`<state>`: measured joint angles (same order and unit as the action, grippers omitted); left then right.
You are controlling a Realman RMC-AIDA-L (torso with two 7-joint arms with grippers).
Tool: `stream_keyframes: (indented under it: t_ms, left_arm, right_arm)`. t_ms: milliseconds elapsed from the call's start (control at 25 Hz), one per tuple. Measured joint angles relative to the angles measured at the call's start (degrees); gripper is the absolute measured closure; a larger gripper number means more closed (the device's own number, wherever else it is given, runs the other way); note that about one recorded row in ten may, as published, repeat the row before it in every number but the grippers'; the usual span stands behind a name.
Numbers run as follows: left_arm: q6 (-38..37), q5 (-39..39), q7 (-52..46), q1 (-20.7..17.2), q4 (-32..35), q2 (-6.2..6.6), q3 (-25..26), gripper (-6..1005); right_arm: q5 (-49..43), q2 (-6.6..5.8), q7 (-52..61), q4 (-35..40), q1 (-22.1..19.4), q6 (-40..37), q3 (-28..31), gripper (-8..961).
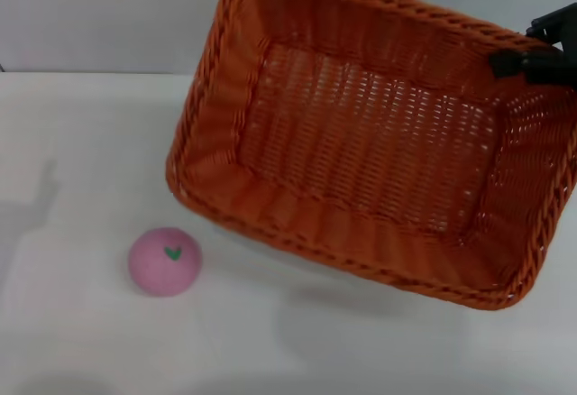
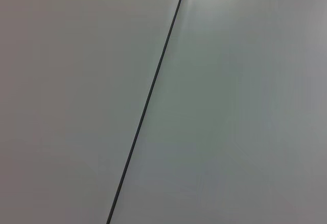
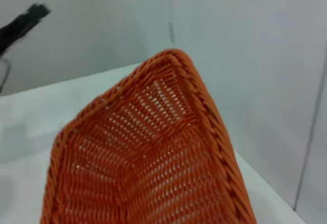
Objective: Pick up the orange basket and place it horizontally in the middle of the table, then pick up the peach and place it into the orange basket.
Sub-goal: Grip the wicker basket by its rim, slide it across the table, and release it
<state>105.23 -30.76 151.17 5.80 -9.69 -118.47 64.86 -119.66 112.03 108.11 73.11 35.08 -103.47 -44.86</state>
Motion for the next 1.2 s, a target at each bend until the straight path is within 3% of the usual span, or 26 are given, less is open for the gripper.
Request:
stream_keyframes:
  t_ms: [280,480,800,1200]
  left_arm:
    - [-0.05,0.03,0.00,0.03,0.11,-0.04,0.00,189]
    - [-0.48,0.36,0.00,0.16,0.12,-0.16,-0.13,189]
    - [-0.33,0.42,0.00,0.00,0.11,-0.13,-0.90,189]
    - [-0.32,0.45,0.00,0.04,-0.17,-0.19,-1.67,189]
  right_arm:
    - [-2.13,-0.54,-10.62,-0.93,1.91,-2.23,-0.98,792]
    - [-5.23,-0.53,-14.09,-5.72,4.51,-1.69,-3.77,793]
    - [-11.74,1.21,-18.27,-13.82,8.62,2.90,-5.03,794]
    - [-11.81,0.56,-23.31,-20.79,10.77,10.57,-4.94,796]
